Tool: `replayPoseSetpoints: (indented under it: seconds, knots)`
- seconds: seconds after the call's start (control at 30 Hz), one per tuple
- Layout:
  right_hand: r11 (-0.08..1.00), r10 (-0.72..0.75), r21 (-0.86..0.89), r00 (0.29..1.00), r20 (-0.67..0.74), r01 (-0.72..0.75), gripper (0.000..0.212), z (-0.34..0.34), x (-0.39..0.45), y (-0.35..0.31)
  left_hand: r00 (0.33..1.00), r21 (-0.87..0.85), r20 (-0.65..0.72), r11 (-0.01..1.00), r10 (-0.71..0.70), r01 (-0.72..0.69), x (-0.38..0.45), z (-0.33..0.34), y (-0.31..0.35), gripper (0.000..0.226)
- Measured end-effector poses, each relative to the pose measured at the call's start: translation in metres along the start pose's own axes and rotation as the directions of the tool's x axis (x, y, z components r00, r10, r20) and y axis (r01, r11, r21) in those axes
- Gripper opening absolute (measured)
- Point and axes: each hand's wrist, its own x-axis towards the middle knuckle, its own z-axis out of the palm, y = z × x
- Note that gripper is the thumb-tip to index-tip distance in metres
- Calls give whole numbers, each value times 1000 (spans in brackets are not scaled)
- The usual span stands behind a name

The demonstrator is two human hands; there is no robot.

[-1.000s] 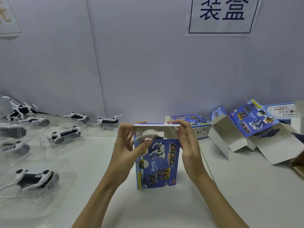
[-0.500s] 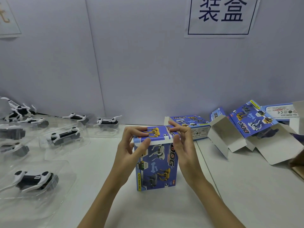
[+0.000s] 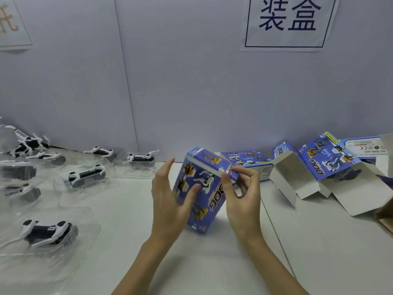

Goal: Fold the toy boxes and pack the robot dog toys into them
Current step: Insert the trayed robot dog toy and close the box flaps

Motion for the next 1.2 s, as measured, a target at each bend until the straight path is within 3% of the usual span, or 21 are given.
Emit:
replayPoseSetpoints:
  seconds: [0.1,0.2,0.37,0.43,0.53,0.63,0.73,0.93,1.2]
  knots:
    - [967,215,138,977,10,-214,31,-2,-1,1,984,298,121,941,129,-160,-5,4,1,117]
    - [924,340,124,925,169,-362,41,-6,0,4,979,334,147,924,141,-183,-3,5,-2,126]
    - [951,304,-58,881,363,-304,36,-17,7,4,903,236,342,906,261,-351,11,-19,-26,120]
    - [958,287,-109,881,376,-265,43,-17,5,5,865,214,411,892,288,-399,12,-23,-31,119]
    - [971,234,-129,915,328,-202,35,-13,1,8,840,185,460,894,288,-408,10,-22,-30,116]
    - [982,181,-100,935,304,-158,41,-11,-1,10,838,258,451,855,306,-451,5,-15,-24,118]
    - [990,136,-86,915,379,-112,54,-7,-3,10,863,349,400,819,309,-455,-2,-5,-13,121]
    - [984,121,-167,900,418,-55,50,-6,-6,14,896,444,325,788,303,-427,-8,3,-4,115]
    - [988,104,-152,900,424,-42,47,-8,-3,11,907,485,300,771,296,-413,-8,5,-2,111]
